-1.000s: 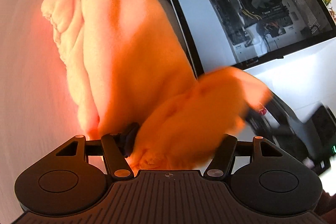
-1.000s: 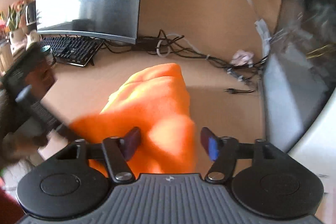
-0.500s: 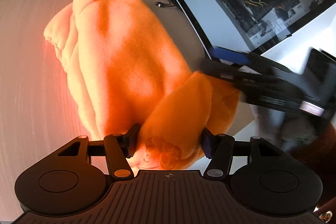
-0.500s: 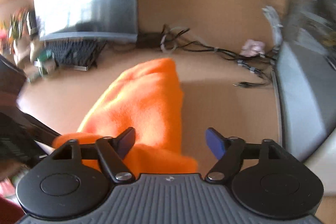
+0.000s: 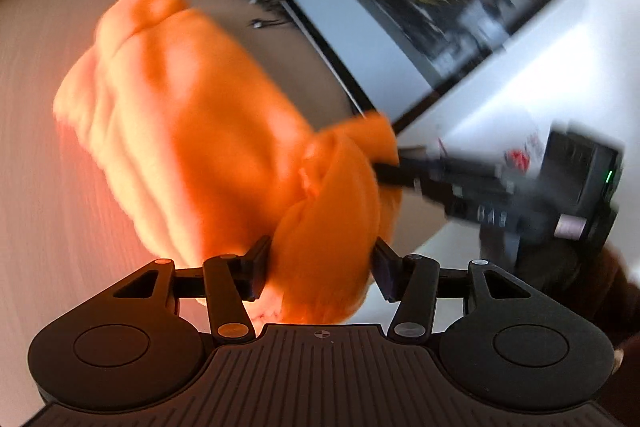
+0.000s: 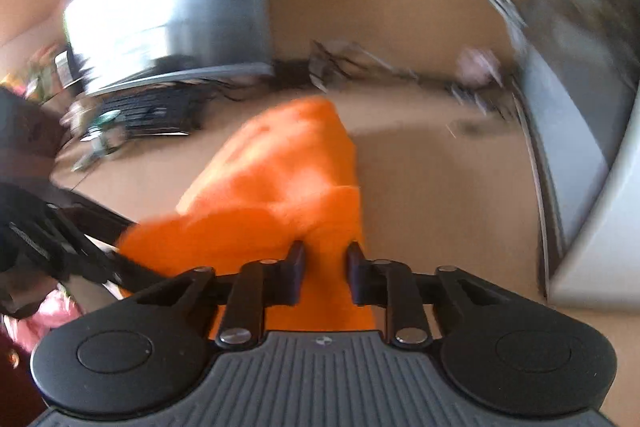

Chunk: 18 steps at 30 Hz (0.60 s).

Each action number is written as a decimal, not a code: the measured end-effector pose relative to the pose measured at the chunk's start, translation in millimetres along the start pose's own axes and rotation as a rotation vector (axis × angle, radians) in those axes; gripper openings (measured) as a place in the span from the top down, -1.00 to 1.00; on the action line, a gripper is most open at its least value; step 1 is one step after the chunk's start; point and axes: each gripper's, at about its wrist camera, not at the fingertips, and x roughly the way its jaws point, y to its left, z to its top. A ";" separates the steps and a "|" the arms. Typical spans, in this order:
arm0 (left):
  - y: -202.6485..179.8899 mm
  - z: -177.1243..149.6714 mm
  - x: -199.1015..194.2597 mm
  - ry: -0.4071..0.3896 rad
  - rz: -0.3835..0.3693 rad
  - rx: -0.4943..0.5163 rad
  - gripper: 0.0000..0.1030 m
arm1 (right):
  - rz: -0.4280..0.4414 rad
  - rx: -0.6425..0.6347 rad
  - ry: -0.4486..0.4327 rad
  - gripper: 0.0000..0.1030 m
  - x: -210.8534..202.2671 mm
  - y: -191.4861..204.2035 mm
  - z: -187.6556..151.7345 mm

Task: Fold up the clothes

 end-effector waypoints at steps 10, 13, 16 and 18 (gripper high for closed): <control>21.5 -16.7 -28.6 -0.067 0.254 -0.091 -0.13 | -0.001 -0.102 0.105 0.54 88.8 5.2 3.3; 5.6 -10.6 -40.7 -0.110 0.284 -0.010 -0.17 | -0.013 -0.067 0.101 0.43 86.3 0.7 3.9; -17.6 -2.4 -48.2 -0.144 0.260 0.107 -0.32 | -0.031 -0.022 0.089 0.39 85.0 -2.6 3.8; -33.0 3.1 -53.2 -0.166 0.244 0.185 -0.37 | -0.041 -0.009 0.082 0.39 79.7 -3.9 3.3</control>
